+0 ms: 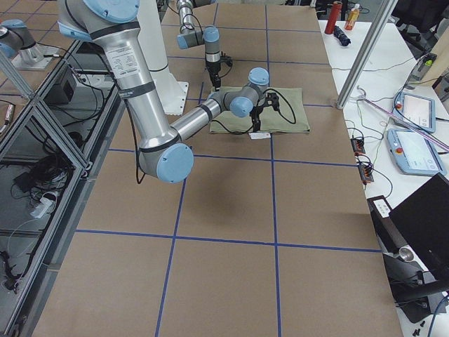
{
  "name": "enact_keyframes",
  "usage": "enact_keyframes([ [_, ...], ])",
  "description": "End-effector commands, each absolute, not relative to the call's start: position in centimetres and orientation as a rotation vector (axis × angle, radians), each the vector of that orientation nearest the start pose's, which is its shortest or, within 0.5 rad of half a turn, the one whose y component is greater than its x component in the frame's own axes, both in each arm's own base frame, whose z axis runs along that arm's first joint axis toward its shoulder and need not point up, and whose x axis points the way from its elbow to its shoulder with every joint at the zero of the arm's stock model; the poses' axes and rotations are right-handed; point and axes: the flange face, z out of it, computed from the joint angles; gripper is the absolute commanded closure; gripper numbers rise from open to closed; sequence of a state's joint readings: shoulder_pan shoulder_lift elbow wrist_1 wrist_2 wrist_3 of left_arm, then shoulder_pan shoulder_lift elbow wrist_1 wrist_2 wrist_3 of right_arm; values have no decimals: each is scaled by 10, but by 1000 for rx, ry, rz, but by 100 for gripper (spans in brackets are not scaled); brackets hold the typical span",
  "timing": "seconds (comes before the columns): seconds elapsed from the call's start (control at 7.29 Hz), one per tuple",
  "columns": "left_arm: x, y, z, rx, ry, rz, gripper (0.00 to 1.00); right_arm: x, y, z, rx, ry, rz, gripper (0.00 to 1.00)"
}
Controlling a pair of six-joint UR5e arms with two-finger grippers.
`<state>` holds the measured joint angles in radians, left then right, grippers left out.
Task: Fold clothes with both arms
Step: 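Move the left gripper to the near shirt corner while the right gripper holds, then move the right gripper down the tag edge to the shirt's near corner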
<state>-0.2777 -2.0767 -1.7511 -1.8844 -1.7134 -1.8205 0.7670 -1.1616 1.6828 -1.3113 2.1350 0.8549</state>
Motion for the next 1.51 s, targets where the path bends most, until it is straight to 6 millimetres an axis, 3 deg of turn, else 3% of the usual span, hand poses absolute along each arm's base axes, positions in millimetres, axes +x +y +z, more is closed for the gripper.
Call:
enact_keyframes([
  [0.0, 589, -292, 254, -117, 1005, -410, 79, -404, -501, 347, 120, -921, -172, 0],
  [0.14, 586, -292, 251, -115, 1012, -409, 100, -404, -500, 345, 124, -922, -172, 0],
  [0.41, 579, -290, 241, -115, 1035, -403, 100, -415, -483, 350, 73, -928, -121, 0],
  [0.55, 573, -287, 233, -113, 1055, -390, 100, -429, -465, 341, 25, -942, -62, 0],
  [0.82, 573, -286, 229, -116, 1061, -383, 100, -455, -418, 313, -39, -971, 60, 0],
  [0.96, 573, -286, 229, -117, 1061, -382, 100, -476, -385, 307, -66, -962, 151, 0],
  [1.37, 574, -286, 229, -118, 1061, -380, 100, -493, -300, 322, -177, -914, 470, 0],
])
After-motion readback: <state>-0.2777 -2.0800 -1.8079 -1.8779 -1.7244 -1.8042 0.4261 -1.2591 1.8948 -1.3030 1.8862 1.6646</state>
